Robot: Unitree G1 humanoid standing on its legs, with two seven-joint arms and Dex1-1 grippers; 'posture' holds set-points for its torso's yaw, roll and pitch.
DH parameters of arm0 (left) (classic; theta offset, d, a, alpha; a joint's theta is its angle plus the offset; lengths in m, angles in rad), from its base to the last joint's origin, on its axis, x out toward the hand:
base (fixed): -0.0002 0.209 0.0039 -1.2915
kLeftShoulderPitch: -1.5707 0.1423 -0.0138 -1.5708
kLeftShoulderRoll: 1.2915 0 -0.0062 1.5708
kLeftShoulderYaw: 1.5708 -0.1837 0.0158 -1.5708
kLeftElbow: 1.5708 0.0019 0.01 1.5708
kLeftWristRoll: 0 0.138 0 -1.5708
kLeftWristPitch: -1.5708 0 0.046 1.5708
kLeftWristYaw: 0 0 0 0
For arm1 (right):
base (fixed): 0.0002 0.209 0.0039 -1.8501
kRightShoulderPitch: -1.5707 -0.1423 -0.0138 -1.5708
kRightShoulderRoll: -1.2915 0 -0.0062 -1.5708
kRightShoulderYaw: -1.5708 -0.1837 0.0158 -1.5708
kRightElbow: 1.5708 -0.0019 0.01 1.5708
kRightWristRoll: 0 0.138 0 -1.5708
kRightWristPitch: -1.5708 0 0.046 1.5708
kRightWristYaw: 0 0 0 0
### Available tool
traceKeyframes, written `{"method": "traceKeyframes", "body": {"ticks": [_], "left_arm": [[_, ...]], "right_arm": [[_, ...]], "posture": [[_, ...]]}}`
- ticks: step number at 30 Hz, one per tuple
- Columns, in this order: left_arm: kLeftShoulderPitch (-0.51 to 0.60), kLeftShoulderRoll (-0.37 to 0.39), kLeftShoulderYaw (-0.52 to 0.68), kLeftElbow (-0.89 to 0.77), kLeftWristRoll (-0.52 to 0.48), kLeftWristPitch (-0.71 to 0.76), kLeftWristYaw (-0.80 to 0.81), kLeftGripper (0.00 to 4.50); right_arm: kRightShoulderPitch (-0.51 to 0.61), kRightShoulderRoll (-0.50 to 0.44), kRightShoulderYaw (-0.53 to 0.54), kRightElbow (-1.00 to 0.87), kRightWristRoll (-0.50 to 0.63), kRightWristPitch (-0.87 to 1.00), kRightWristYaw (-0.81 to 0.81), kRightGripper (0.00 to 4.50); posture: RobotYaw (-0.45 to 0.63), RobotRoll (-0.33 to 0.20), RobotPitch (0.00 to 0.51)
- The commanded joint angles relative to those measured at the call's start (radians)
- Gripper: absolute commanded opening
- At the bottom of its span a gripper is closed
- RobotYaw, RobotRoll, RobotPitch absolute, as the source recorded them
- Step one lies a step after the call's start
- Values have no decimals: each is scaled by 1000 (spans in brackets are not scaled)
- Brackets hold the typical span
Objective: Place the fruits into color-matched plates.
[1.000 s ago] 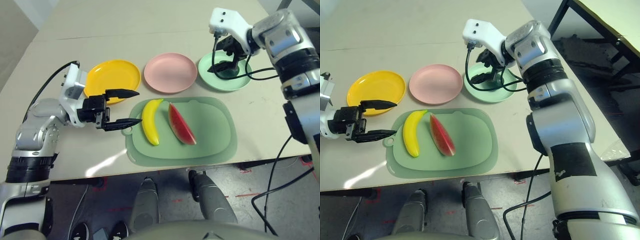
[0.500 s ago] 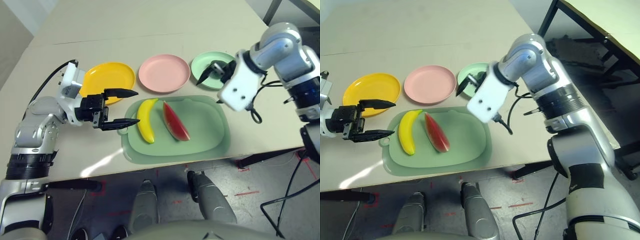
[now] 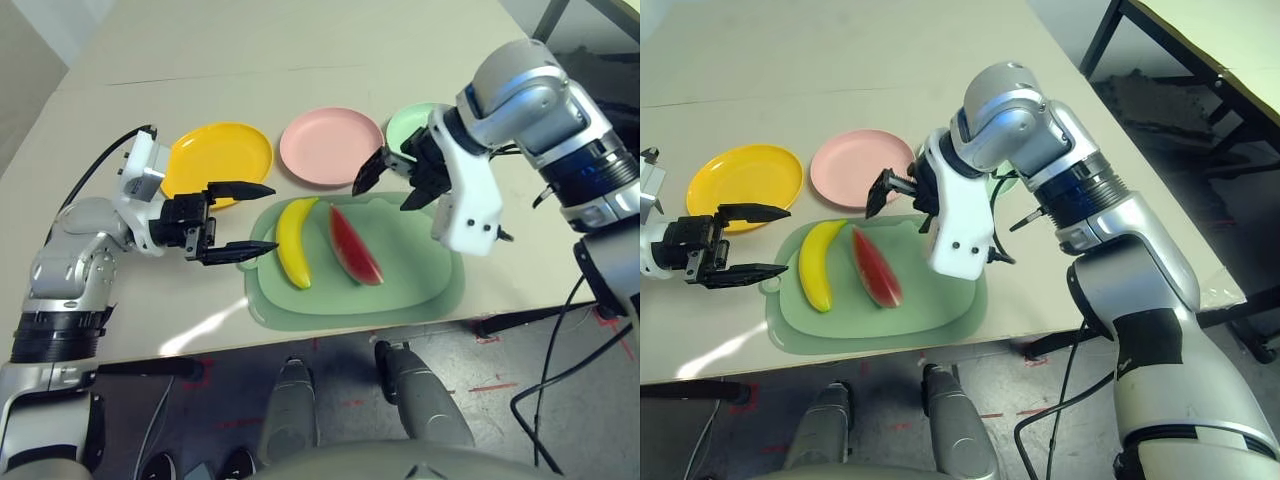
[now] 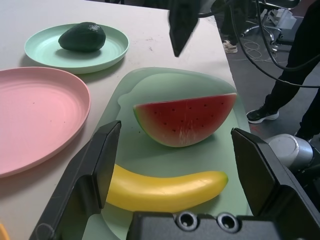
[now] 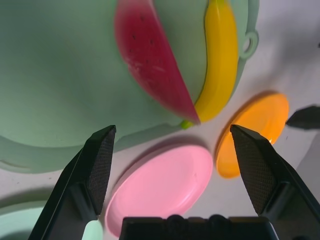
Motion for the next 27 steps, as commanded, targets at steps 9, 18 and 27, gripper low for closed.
{"method": "traceKeyframes", "body": {"ticks": [9, 18, 27], "left_arm": [[17, 10, 16, 10, 14, -15, -2, 4500], [33, 7, 25, -14, 6, -11, 11, 4500], [53, 7, 41, -43, -9, -4, 22, 4500]], "right_arm": [[-4, 97, 77, -36, -49, 20, -48, 4463], [-40, 169, 96, 116, -168, -69, -132, 4463], [-38, 177, 146, 201, -252, -140, -203, 4463]], "posture": [[-51, 0, 253], [-23, 0, 265], [-13, 0, 270]]}}
